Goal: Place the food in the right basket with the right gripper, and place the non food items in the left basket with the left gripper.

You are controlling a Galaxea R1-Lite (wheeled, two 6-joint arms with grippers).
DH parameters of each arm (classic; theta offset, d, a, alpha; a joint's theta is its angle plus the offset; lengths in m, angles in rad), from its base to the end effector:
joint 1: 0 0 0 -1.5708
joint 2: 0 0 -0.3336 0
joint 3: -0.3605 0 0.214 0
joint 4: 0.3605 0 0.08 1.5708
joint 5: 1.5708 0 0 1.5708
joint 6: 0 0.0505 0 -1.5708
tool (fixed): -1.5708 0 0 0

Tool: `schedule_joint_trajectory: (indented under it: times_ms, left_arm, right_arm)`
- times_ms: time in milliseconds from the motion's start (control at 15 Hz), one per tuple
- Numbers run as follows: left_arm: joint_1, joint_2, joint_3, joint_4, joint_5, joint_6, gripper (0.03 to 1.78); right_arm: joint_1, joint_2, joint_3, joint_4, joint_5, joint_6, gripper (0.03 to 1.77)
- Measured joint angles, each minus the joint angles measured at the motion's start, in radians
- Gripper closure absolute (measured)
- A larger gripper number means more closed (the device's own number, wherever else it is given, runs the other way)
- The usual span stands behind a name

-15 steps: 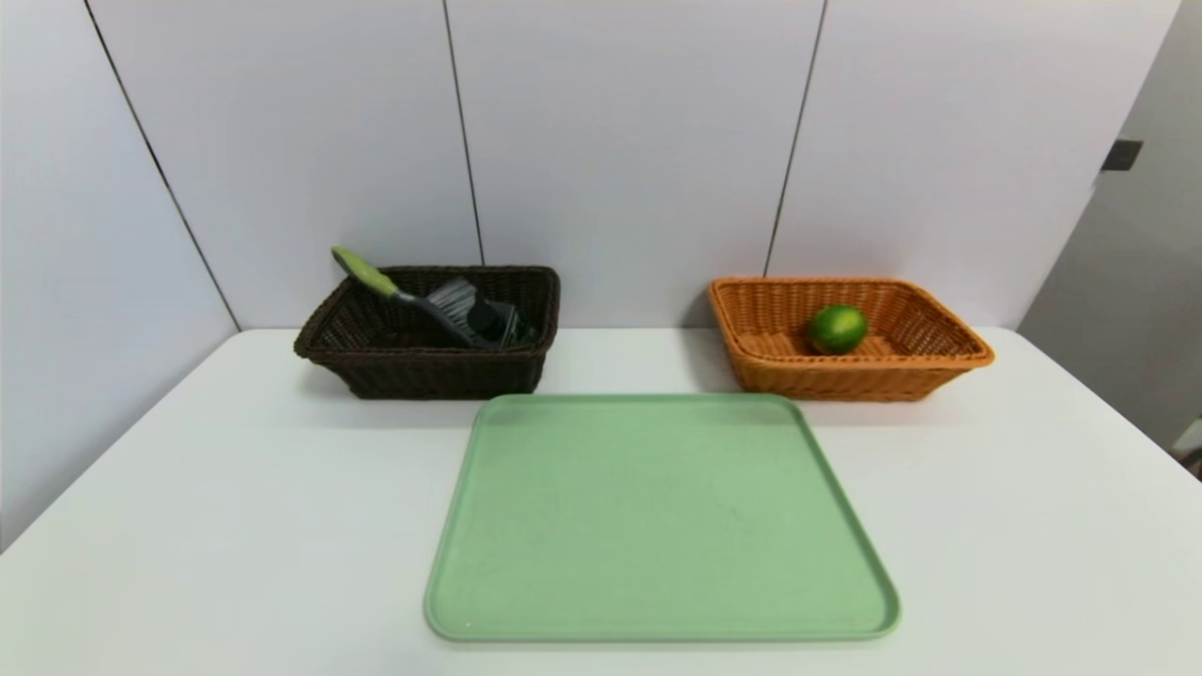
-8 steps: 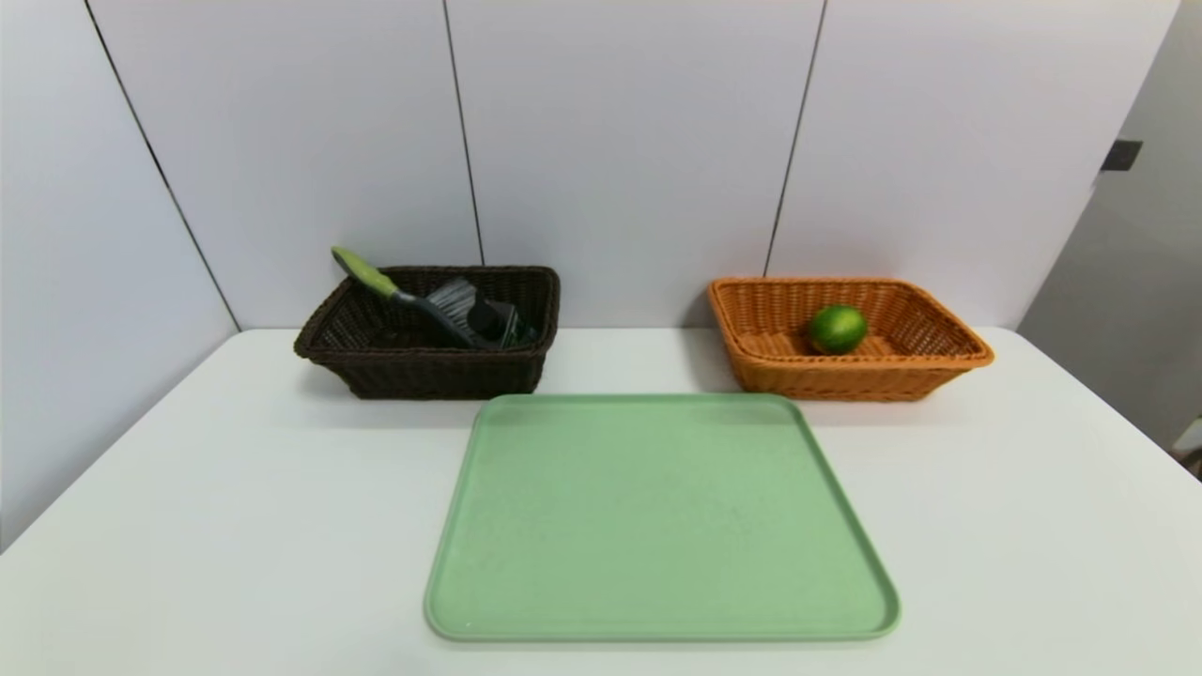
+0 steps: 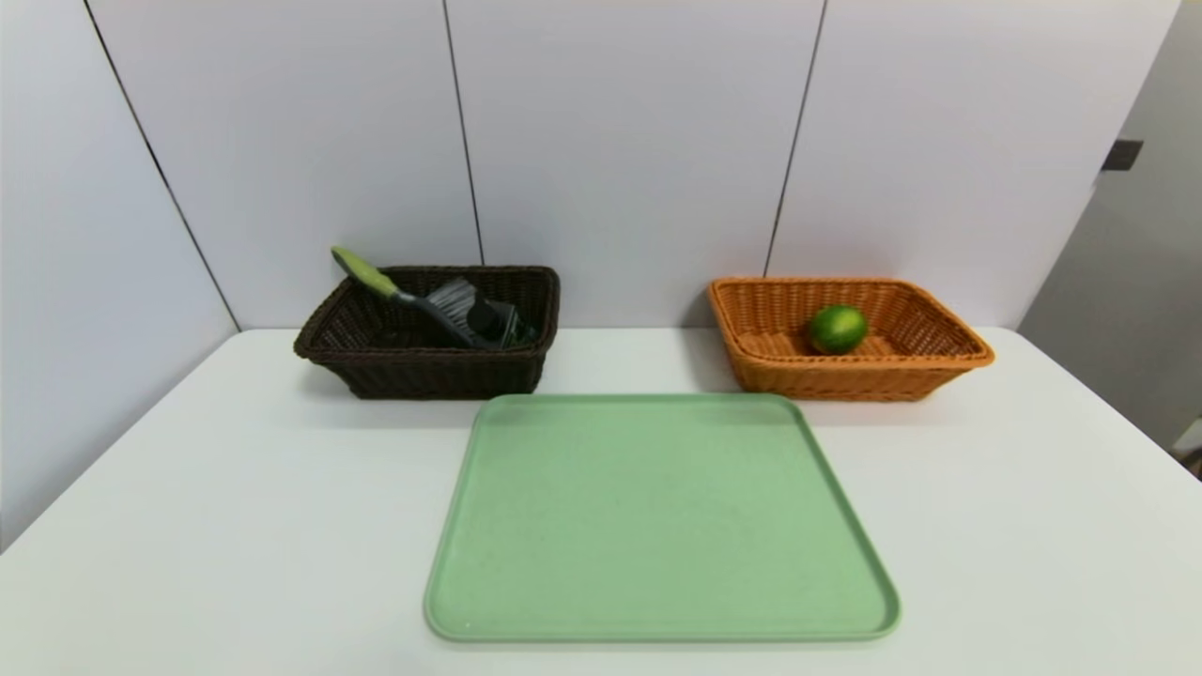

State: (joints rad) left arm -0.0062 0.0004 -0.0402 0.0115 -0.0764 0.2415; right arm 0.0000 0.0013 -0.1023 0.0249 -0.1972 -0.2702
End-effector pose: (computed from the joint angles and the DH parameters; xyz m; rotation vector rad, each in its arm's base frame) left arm -0.0062 -0.0038 0.0872 0.2423 -0.0381 -0.0788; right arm -0.0128 -0.0099 0.1056 -0.2617 -0.0488 -0.2061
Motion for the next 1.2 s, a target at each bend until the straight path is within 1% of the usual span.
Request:
schedule_joint_trajectory:
  times_ms: [67,133,400,533,667,733,1200]
  left_arm:
    - [0.000,0.000,0.017,-0.002,0.000,-0.004,0.12]
    - [0.000,0.000,0.027,-0.001,0.001,-0.022,0.12]
    - [0.000,-0.001,0.039,-0.005,0.014,-0.105,0.12]
    - [0.000,-0.001,0.040,-0.004,0.038,-0.146,0.12]
    - [0.000,-0.001,0.040,-0.005,0.061,-0.204,0.12]
    - [0.000,-0.001,0.040,-0.007,0.073,-0.232,0.12]
    - [0.000,-0.001,0.040,-0.008,0.076,-0.244,0.12]
  right_arm:
    - [0.000,-0.002,0.031,-0.041,0.026,0.003,0.11]
    - [0.000,-0.003,0.048,-0.053,0.068,0.007,0.11]
    - [0.000,-0.003,0.083,-0.044,0.231,0.053,0.11]
    - [0.000,-0.003,0.086,-0.009,0.241,0.090,0.11]
    - [0.000,-0.003,0.086,0.013,0.237,0.164,0.11]
    - [0.000,-0.003,0.086,0.009,0.232,0.185,0.11]
    - [0.000,-0.003,0.090,0.000,0.226,0.214,0.11]
